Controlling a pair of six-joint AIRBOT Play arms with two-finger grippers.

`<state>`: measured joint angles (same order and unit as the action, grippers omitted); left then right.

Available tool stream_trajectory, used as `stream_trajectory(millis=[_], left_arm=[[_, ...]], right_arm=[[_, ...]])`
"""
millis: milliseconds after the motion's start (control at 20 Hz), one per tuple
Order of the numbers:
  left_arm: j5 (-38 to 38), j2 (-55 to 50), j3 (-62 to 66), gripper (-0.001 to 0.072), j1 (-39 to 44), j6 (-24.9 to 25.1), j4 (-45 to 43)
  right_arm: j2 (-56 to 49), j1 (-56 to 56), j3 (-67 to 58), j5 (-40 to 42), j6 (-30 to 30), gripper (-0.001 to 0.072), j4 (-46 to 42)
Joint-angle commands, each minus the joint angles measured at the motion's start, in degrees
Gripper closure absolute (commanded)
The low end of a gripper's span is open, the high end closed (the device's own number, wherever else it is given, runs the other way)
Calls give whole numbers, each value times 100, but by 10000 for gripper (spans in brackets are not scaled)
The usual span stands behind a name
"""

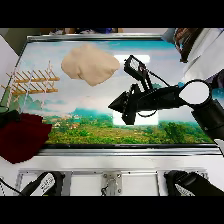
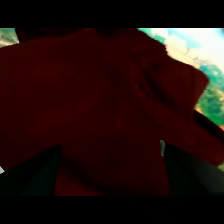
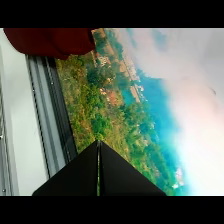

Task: Fold the clothes and pants, and hang the long-sleeved shirts on hangers.

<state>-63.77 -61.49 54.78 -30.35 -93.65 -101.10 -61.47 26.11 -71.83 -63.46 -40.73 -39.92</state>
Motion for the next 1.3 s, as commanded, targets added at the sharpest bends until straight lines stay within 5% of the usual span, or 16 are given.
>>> stream_trajectory(millis=[0,500,600,650,950,1250], left_arm=[[673,-356,-741,-13,-378,-26,-85],[848,-1578,-922,5,-382,-149,-92],[841,-1517,-920,528,-380,-278,-133],[826,-1408,-920,668,-380,-282,-131],[-177,452,-90,679,-212,-269,-96],[-1423,2885,1722,681,898,-267,-142]], right_arm=[[-4,4,-2,0,-2,678,2],[-4,4,-2,-2,-2,678,2],[-4,4,-2,-2,-2,678,2],[-4,4,-2,0,-2,678,2],[-4,4,-2,-2,-2,678,2],[-4,4,-2,-2,-2,679,2]])
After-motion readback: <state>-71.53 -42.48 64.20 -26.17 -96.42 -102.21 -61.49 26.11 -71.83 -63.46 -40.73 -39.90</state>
